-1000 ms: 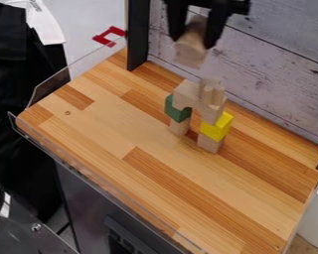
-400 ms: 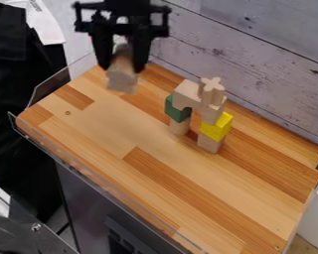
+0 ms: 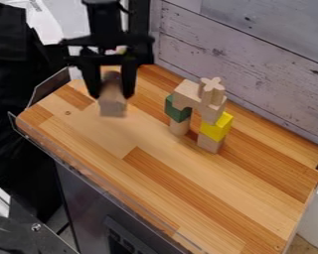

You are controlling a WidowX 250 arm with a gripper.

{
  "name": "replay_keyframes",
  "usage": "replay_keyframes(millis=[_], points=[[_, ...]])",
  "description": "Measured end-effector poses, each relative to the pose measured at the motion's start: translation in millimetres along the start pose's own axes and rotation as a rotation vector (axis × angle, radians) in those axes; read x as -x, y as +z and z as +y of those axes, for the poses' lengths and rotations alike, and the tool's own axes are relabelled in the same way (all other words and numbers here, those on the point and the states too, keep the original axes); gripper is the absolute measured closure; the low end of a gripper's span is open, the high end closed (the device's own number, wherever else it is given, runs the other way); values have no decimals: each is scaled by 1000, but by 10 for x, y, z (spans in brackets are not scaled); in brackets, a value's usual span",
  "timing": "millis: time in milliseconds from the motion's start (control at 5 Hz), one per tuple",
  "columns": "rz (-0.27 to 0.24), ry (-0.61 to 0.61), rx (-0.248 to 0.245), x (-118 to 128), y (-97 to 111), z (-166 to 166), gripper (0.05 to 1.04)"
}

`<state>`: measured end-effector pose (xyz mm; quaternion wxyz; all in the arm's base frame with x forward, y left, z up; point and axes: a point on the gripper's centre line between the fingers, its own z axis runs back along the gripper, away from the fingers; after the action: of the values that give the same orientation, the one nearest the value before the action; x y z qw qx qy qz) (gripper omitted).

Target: Remove the rectangular block from the tower and put it on the left side

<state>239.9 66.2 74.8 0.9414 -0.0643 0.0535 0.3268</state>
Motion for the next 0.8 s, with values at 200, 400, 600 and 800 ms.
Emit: replay_keyframes(millis=[200,400,600,800], points=[[21,18,12,-61,-261,-19,522],[37,30,20,-133,-514,-53,522],[62,55,35,-160,-682,-68,522],[54,65,53,-204,-710,-66,495]])
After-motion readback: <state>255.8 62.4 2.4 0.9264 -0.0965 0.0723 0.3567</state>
